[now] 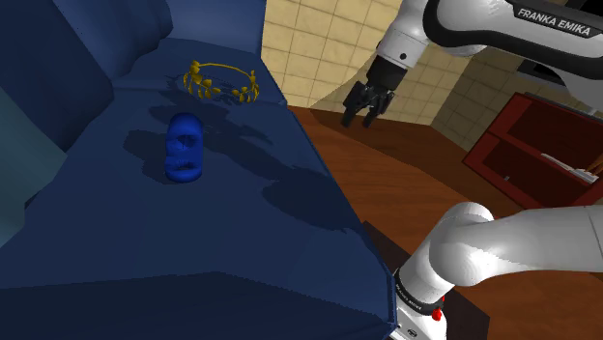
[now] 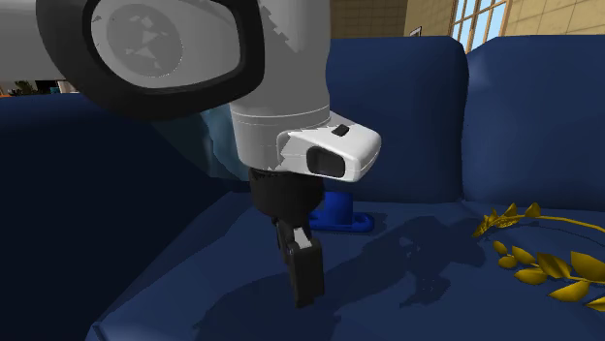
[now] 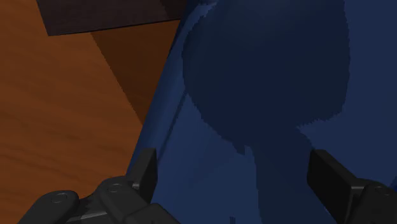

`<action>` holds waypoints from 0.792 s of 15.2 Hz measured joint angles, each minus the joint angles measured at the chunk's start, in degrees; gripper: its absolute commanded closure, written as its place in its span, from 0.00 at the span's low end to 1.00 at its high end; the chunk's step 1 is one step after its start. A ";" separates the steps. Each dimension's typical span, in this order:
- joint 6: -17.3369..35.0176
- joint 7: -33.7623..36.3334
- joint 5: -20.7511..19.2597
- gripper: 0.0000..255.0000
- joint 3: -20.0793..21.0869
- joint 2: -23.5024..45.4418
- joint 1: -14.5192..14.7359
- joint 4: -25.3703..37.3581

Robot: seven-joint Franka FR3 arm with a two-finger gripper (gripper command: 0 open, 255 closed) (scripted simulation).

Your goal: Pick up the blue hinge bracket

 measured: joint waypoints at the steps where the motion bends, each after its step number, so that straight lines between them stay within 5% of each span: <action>1: 0.00 0.00 0.00 0.00 0.00 0.00 0.00 0.00; 12: 7.65 10.33 9.36 0.00 6.60 15.13 3.15 6.91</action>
